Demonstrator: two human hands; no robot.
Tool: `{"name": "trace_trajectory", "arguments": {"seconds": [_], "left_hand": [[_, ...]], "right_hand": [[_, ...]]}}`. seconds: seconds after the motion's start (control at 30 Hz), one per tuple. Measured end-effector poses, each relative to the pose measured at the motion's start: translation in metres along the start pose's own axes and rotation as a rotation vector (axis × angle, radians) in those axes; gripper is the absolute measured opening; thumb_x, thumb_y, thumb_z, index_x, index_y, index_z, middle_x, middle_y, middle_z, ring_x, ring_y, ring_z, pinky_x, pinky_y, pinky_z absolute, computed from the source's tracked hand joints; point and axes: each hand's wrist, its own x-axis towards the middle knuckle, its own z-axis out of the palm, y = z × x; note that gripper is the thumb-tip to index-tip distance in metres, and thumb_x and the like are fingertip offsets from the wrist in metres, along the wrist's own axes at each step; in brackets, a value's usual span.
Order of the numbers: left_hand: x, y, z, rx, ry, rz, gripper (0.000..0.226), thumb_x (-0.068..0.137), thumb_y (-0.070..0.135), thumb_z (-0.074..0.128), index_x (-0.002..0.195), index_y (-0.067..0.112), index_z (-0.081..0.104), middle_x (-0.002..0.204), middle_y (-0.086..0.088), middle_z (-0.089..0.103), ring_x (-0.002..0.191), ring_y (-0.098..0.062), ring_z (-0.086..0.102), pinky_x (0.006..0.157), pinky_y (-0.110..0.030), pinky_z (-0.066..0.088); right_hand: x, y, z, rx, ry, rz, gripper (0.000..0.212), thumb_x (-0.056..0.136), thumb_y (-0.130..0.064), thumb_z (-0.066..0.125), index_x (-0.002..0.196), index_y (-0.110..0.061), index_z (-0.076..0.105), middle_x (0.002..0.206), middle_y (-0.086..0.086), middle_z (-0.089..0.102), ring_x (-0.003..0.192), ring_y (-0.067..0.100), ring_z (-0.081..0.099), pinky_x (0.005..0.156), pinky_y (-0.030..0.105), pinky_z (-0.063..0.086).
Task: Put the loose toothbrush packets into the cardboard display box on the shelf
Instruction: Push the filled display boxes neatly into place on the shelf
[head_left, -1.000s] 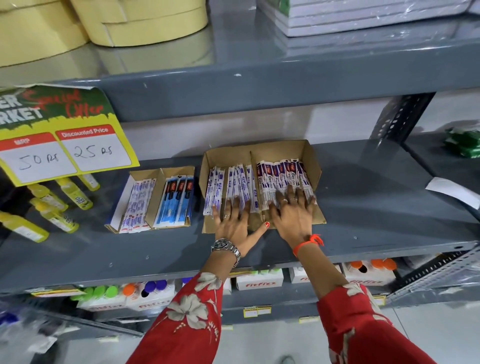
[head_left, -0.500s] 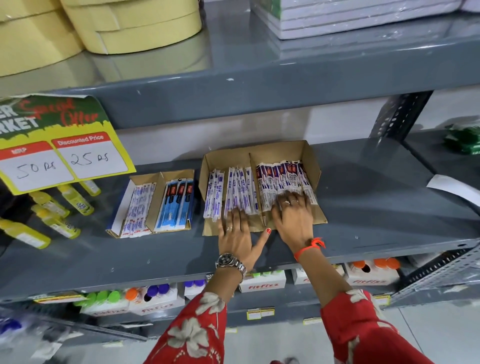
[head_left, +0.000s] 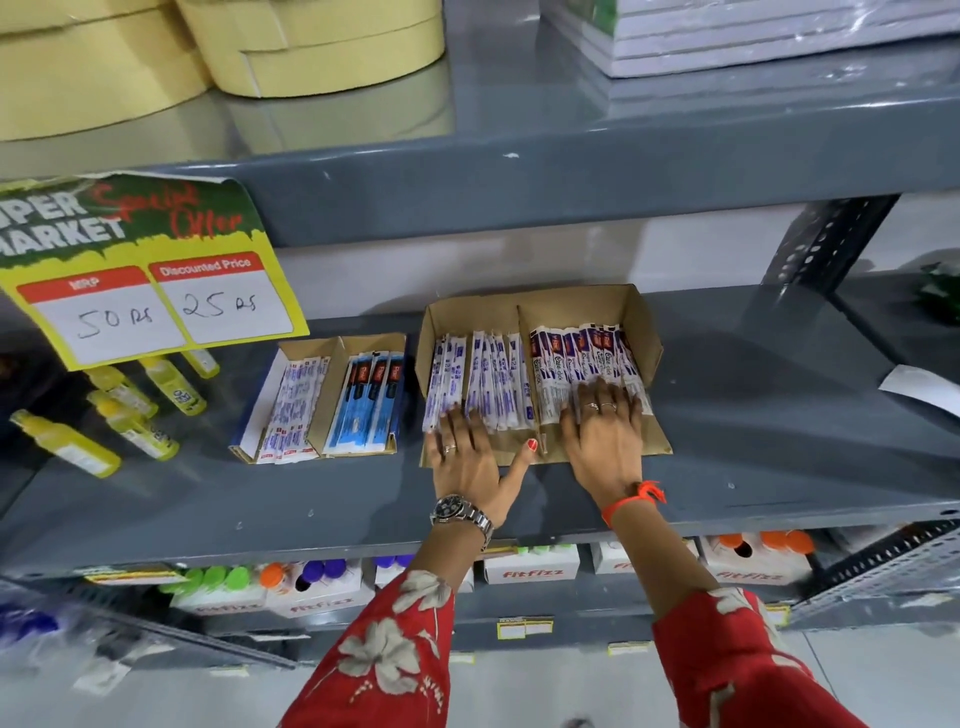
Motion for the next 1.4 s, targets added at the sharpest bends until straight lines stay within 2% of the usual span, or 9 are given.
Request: {"name": "trace_trajectory", "arguments": {"seconds": [0.13,0.43,0.57,0.83,0.97,1.07,1.17,1.3,1.4], "left_hand": [[0.006,0.001,0.002,0.013,-0.024,0.009,0.119,0.053,0.079,-0.026,0.142,0.005,0.005,0.152,-0.019,0.008,0.139,-0.030,0.003,0.112,-0.051,0.002],[0.004,-0.001,-0.007,0.035,-0.021,0.059,0.111,0.058,0.077,-0.023,0.142,0.009,0.002,0.152,-0.015,0.011,0.140,-0.027,0.004,0.103,-0.055,-0.021],[0.007,-0.001,-0.010,0.063,-0.019,0.067,0.112,0.056,0.077,-0.026,0.142,0.011,0.002,0.152,-0.013,0.010,0.140,-0.025,0.004,0.102,-0.057,-0.023],[-0.011,-0.012,-0.020,-0.007,0.085,0.114,0.101,0.066,0.076,-0.016,0.142,0.012,0.000,0.153,-0.010,0.006,0.140,-0.023,0.002,0.103,-0.049,-0.026],[-0.034,-0.033,-0.027,-0.054,0.251,0.119,0.085,0.079,0.071,0.003,0.142,0.014,0.007,0.152,-0.006,0.008,0.140,-0.021,0.003,0.108,-0.046,-0.016],[-0.046,-0.068,-0.033,-0.072,0.347,0.043,0.077,0.083,0.063,0.018,0.142,0.014,0.010,0.151,-0.005,0.009,0.139,-0.020,0.004,0.110,-0.043,-0.013],[-0.050,-0.112,-0.042,-0.097,0.376,-0.075,0.075,0.081,0.053,0.027,0.141,0.011,0.013,0.150,-0.008,0.012,0.138,-0.021,0.007,0.110,-0.045,-0.006],[-0.043,-0.158,-0.050,-0.155,0.329,-0.140,0.072,0.080,0.045,0.024,0.138,0.001,0.025,0.144,-0.021,0.030,0.135,-0.032,0.025,0.111,-0.043,0.013],[-0.030,-0.188,-0.057,-0.204,0.277,-0.164,0.067,0.084,0.042,0.022,0.136,-0.001,0.029,0.142,-0.024,0.034,0.132,-0.035,0.029,0.110,-0.040,0.018]], "right_hand": [[0.000,0.001,0.002,0.000,-0.023,-0.012,0.056,0.088,-0.040,0.024,0.118,-0.008,0.058,0.129,0.018,0.058,0.124,0.039,0.048,0.107,0.054,0.035],[-0.001,0.000,0.000,-0.032,-0.041,-0.012,0.057,0.089,-0.040,0.021,0.117,-0.008,0.060,0.128,0.018,0.059,0.124,0.040,0.049,0.106,0.057,0.035],[-0.001,-0.002,-0.001,-0.039,-0.060,-0.015,0.058,0.088,-0.040,0.021,0.117,-0.008,0.059,0.129,0.019,0.058,0.124,0.041,0.048,0.106,0.058,0.034],[-0.003,-0.003,-0.010,0.080,0.035,-0.034,0.056,0.089,-0.039,0.021,0.122,-0.009,0.056,0.134,0.018,0.055,0.127,0.037,0.046,0.109,0.059,0.029],[-0.018,-0.017,-0.024,0.377,0.263,-0.005,0.047,0.090,-0.028,0.030,0.122,-0.003,0.055,0.131,0.020,0.056,0.125,0.034,0.048,0.109,0.052,0.033],[-0.036,-0.059,-0.034,0.561,0.295,-0.084,0.044,0.087,-0.019,0.033,0.125,-0.005,0.051,0.131,0.018,0.055,0.126,0.030,0.045,0.112,0.047,0.029],[-0.053,-0.114,-0.036,0.643,0.239,-0.233,0.046,0.084,-0.016,0.034,0.125,-0.005,0.051,0.131,0.017,0.054,0.126,0.024,0.040,0.111,0.047,0.033],[-0.071,-0.173,-0.022,0.582,0.049,-0.411,0.044,0.085,-0.006,0.039,0.128,-0.001,0.048,0.134,0.018,0.053,0.126,0.026,0.044,0.112,0.032,0.031],[-0.077,-0.211,-0.010,0.415,-0.068,-0.463,0.046,0.079,0.011,0.053,0.125,0.012,0.047,0.134,0.027,0.051,0.124,0.037,0.050,0.107,0.042,0.040]]}}
